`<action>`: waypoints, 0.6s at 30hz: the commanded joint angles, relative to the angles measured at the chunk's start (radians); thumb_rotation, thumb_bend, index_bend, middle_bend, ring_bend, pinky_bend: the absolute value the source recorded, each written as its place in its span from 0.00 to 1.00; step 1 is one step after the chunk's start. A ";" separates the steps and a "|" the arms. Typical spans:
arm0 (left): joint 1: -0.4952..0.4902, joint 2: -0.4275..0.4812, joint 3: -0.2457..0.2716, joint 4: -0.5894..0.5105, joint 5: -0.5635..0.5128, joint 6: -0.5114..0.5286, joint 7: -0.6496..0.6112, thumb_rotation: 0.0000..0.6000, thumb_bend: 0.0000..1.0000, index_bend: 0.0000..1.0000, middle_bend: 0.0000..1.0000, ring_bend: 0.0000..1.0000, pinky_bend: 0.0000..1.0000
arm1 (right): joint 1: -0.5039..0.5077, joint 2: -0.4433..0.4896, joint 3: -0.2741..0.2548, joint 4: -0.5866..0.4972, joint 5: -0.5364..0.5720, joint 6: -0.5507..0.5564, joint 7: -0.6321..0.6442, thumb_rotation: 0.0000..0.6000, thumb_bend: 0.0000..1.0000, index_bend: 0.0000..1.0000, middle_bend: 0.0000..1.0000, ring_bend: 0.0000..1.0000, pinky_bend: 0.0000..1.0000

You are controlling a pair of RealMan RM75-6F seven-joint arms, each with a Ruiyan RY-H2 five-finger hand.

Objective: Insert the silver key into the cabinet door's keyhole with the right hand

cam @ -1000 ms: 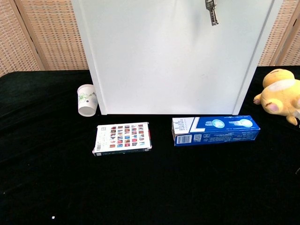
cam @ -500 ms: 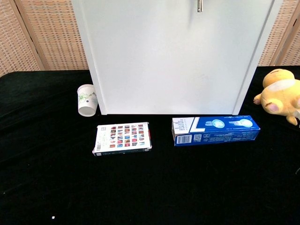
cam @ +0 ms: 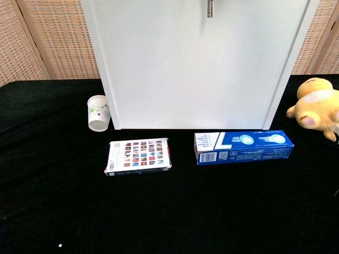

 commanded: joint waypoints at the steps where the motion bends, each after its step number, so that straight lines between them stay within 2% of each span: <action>1: 0.000 0.000 0.000 0.000 0.000 0.000 0.000 1.00 0.00 0.00 0.00 0.00 0.00 | 0.007 -0.004 0.002 -0.002 0.000 0.004 -0.007 1.00 0.62 0.67 0.90 0.91 1.00; 18: 0.000 0.001 -0.001 0.004 -0.003 0.000 -0.007 1.00 0.00 0.00 0.00 0.00 0.00 | 0.047 -0.027 -0.014 0.033 0.023 0.004 -0.071 1.00 0.62 0.67 0.90 0.91 1.00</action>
